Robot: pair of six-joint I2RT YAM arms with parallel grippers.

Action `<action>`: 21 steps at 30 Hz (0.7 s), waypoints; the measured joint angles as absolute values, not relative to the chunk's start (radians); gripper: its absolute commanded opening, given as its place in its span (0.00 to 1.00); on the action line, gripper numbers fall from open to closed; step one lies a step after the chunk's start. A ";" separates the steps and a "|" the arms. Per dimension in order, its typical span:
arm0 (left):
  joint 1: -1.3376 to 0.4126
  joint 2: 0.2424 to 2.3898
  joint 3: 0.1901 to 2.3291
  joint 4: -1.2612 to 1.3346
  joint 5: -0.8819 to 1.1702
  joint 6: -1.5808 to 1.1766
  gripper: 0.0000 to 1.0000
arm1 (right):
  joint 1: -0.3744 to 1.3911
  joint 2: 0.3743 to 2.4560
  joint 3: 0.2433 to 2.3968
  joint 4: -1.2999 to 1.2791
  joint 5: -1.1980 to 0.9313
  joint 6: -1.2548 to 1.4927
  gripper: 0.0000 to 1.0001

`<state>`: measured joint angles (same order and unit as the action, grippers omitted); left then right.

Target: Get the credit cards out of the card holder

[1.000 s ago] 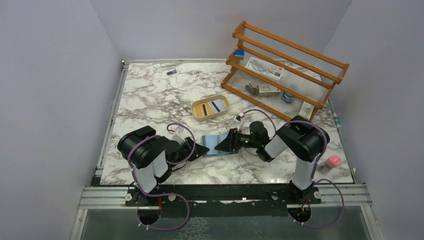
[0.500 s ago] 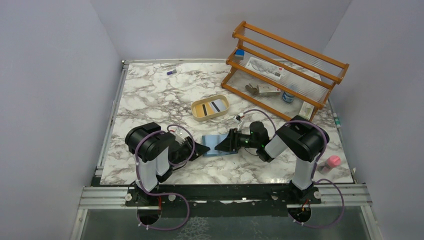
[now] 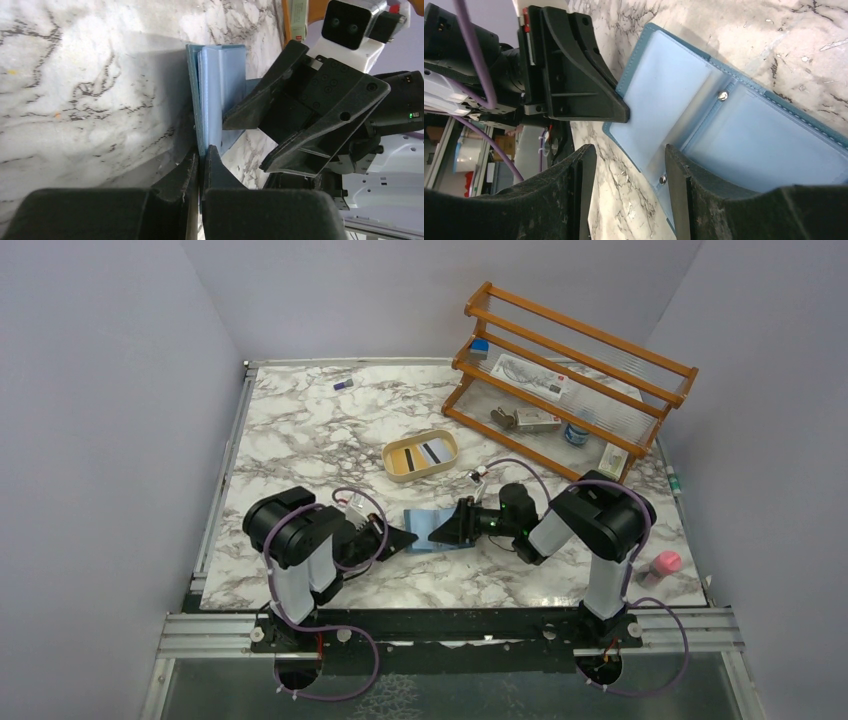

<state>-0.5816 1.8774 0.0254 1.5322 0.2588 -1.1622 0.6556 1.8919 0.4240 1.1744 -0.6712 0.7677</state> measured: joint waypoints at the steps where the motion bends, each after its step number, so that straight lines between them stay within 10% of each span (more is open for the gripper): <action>1: -0.582 1.861 0.025 1.531 0.262 -1.156 0.00 | 0.656 1.891 0.424 1.174 -0.671 0.768 0.60; 10: -0.636 1.280 0.257 0.764 0.156 -0.879 0.00 | 0.658 1.713 0.418 1.005 -0.602 0.734 0.63; 21: -0.630 1.257 0.436 0.317 0.096 -0.733 0.00 | 0.660 1.669 0.432 0.863 -0.540 0.695 0.62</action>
